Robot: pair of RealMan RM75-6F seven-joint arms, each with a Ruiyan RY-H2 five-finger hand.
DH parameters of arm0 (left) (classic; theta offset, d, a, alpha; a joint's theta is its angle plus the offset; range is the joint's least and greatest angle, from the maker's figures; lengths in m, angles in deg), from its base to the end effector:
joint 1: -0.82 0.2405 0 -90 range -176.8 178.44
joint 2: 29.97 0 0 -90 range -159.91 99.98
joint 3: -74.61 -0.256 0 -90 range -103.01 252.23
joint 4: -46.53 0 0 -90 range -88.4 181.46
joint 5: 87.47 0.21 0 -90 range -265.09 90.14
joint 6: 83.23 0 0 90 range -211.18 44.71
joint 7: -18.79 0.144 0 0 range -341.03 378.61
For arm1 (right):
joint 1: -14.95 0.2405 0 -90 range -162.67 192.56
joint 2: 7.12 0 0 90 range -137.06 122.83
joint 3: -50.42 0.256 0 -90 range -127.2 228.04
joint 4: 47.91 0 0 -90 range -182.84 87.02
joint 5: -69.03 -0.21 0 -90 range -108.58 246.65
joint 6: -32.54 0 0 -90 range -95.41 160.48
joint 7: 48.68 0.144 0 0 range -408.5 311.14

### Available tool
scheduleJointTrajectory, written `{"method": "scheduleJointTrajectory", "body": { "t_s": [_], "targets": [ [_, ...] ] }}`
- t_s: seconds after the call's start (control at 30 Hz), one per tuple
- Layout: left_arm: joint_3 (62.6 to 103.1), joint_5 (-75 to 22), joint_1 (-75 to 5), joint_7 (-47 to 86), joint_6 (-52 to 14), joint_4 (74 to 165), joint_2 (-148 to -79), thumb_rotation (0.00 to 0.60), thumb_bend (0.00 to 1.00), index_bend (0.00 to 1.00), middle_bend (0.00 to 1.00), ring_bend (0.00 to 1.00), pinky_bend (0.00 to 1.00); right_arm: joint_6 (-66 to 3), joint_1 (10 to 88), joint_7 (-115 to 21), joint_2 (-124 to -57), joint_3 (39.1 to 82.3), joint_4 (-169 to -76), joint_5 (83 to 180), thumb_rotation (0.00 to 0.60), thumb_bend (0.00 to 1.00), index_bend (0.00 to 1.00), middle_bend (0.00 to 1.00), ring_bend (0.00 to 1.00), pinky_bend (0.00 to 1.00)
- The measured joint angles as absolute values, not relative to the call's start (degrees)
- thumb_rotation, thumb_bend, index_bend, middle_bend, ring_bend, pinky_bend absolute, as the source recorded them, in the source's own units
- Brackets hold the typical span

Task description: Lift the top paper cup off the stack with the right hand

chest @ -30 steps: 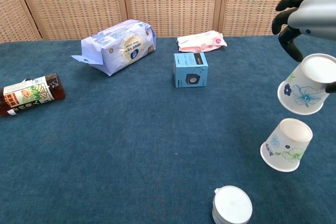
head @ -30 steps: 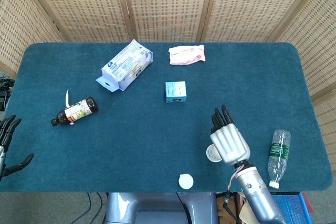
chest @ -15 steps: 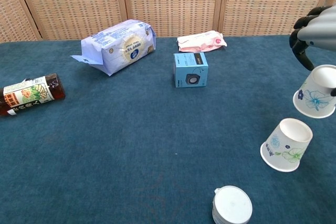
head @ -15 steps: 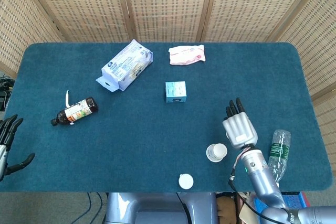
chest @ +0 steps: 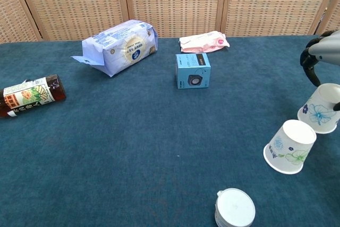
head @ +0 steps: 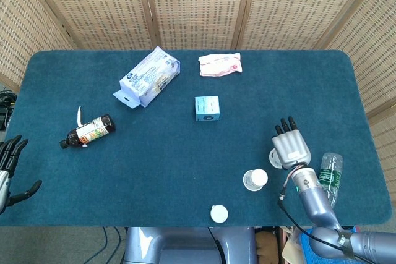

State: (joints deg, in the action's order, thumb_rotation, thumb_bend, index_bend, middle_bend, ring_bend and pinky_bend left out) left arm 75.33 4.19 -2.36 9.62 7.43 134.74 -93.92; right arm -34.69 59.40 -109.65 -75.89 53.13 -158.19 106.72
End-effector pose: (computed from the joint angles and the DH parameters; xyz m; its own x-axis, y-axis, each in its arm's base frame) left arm -0.3142 0.1642 0.1684 0.3182 -0.0369 0.9473 0.9436 -0.0845 -0.3203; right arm -0.1812 -0.3102 0.0731 0.8365 -0.2716 0.4760 -0.5381 -0.2430 0.8071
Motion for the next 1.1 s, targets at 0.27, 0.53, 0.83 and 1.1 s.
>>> {"method": "scheduleJointTrajectory", "body": {
  "t_s": [0.27, 0.53, 0.83, 1.1],
  "targets": [
    [75.31, 4.18, -2.3, 9.65, 7.46, 134.77, -93.87, 0.6, 0.27, 0.0, 0.0, 0.0, 0.0, -33.71, 59.34, -107.22, -76.41, 52.12, -156.35, 107.03, 0.6, 0.17, 0.49, 0.1, 0.0, 0.0],
    [75.34, 4.15, -2.31, 9.75, 7.43, 134.76, -93.92, 0.6, 0.27, 0.0, 0.0, 0.0, 0.0, -34.17, 59.55, -107.24, -76.47, 51.6, -155.73, 105.5, 0.6, 0.17, 0.29, 0.0, 0.0, 0.0],
    [75.28, 4.36, -2.26, 9.75, 7.61, 134.83, -93.92, 0.6, 0.27, 0.0, 0.0, 0.0, 0.0, -35.35, 59.69, -107.62, -75.65, 51.15, -156.43, 104.45, 0.6, 0.17, 0.22, 0.0, 0.0, 0.0],
    [75.33, 4.27, -2.25, 9.14, 7.63, 134.64, -93.84, 0.6, 0.27, 0.0, 0.0, 0.0, 0.0, -39.04, 58.21, -105.09, -73.04, 51.26, -159.81, 108.88, 0.6, 0.15, 0.12, 0.0, 0.0, 0.0]
  ]
}}
